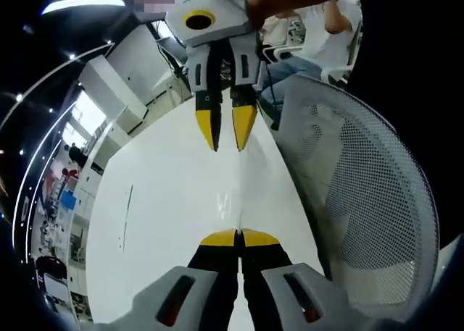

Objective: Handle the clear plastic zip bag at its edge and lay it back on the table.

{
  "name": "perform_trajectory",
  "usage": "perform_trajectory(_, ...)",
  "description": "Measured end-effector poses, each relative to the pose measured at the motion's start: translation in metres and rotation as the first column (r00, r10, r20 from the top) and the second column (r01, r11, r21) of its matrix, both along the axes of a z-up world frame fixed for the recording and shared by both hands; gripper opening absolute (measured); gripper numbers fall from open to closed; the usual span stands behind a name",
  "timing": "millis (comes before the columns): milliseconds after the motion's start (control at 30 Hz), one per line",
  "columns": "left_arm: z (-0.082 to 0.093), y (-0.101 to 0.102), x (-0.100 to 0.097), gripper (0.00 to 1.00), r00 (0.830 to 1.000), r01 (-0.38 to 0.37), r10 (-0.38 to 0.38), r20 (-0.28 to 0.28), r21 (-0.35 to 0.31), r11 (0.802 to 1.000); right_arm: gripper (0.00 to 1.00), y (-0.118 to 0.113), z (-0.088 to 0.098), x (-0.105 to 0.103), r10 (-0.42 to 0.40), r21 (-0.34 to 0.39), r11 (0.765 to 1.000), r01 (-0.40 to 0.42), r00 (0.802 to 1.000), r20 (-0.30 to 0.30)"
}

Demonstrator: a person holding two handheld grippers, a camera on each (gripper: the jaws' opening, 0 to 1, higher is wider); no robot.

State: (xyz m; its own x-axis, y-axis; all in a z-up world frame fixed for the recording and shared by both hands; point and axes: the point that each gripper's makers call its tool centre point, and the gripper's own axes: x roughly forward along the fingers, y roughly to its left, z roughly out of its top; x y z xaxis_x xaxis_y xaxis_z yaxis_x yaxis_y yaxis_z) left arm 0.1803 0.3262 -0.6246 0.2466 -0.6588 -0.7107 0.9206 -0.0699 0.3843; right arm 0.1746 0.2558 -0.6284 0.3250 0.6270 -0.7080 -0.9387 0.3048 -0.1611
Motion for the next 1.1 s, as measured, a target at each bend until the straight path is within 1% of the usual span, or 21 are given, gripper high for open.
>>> perform_trajectory(167, 0.0, 0.0, 0.001, 0.0, 1.0, -0.016, 0.016, -0.005, -0.001, 1.0, 0.13, 0.005, -0.003, -0.006, 0.005, 0.011, 1.0, -0.005, 1.0, -0.024)
perform_trajectory(333, -0.001, 0.001, 0.002, 0.0, 1.0, -0.023, 0.023, -0.004, 0.001, 1.0, 0.13, 0.004, -0.001, -0.008, 0.0, 0.013, 1.0, 0.0, 1.0, -0.023)
perform_trajectory(533, 0.004, -0.003, 0.002, 0.0, 1.0, -0.024, 0.024, -0.001, -0.024, 0.999, 0.12, 0.007, -0.006, -0.01, -0.007, 0.026, 1.0, 0.008, 0.999, -0.051)
perform_trajectory(633, 0.008, -0.005, 0.002, 0.0, 1.0, -0.022, 0.022, 0.003, -0.036, 0.999, 0.08, 0.011, -0.007, -0.012, -0.007, 0.041, 0.999, 0.01, 0.998, -0.07)
perform_trajectory(733, 0.009, -0.006, 0.002, 0.0, 1.0, -0.021, 0.021, 0.007, -0.041, 0.999, 0.01, 0.014, -0.006, -0.011, -0.005, 0.057, 0.998, 0.01, 0.997, -0.077)
perform_trajectory(900, 0.008, -0.005, 0.004, 0.0, 1.0, -0.025, 0.025, 0.005, -0.044, 0.999, 0.0, 0.016, -0.007, -0.01, -0.007, 0.063, 0.998, 0.013, 0.996, -0.089)
perform_trajectory(967, 0.005, -0.002, 0.003, 0.0, 1.0, -0.028, 0.027, -0.013, -0.034, 0.999, 0.0, 0.016, -0.006, -0.01, -0.007, 0.064, 0.998, 0.012, 0.996, -0.085)
perform_trajectory(1000, 0.003, -0.001, 0.002, 0.0, 0.999, -0.031, 0.03, -0.031, -0.027, 0.999, 0.0, 0.016, -0.005, -0.009, -0.006, 0.064, 0.998, 0.011, 0.997, -0.079)
perform_trajectory(1033, 0.003, -0.001, 0.002, 0.0, 0.999, -0.033, 0.032, -0.033, -0.03, 0.999, 0.0, 0.016, -0.005, -0.008, -0.004, 0.061, 0.998, 0.008, 0.997, -0.075)
perform_trajectory(1100, 0.003, -0.002, -0.001, 0.0, 0.998, -0.035, 0.032, -0.055, -0.043, 0.998, 0.0, 0.016, -0.004, -0.007, 0.001, 0.051, 0.999, 0.002, 0.998, -0.06)
